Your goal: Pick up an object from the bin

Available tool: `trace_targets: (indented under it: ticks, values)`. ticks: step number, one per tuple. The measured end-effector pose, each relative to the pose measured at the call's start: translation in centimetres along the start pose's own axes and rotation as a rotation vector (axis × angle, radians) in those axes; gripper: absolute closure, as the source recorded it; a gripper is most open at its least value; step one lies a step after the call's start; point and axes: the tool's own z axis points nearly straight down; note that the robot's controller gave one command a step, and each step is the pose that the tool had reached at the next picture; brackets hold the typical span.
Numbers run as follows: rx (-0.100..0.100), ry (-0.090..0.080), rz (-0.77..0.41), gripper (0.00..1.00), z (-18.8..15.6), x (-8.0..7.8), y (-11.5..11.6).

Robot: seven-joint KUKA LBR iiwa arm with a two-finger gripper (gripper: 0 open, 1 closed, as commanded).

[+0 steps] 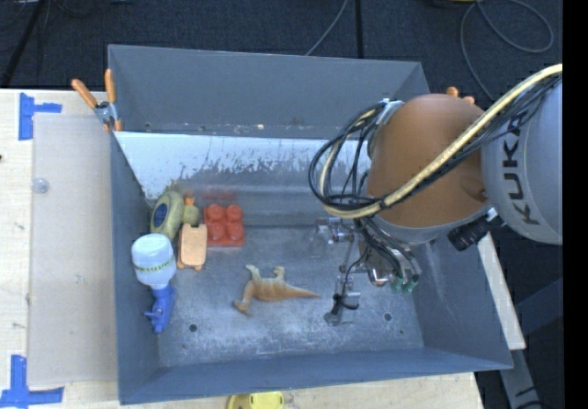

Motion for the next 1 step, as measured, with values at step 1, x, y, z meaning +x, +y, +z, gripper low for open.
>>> trace_targets:
  ticks: [1]
  values:
    - [0.0,-0.002,0.0,0.0,-0.18,0.0,0.0]
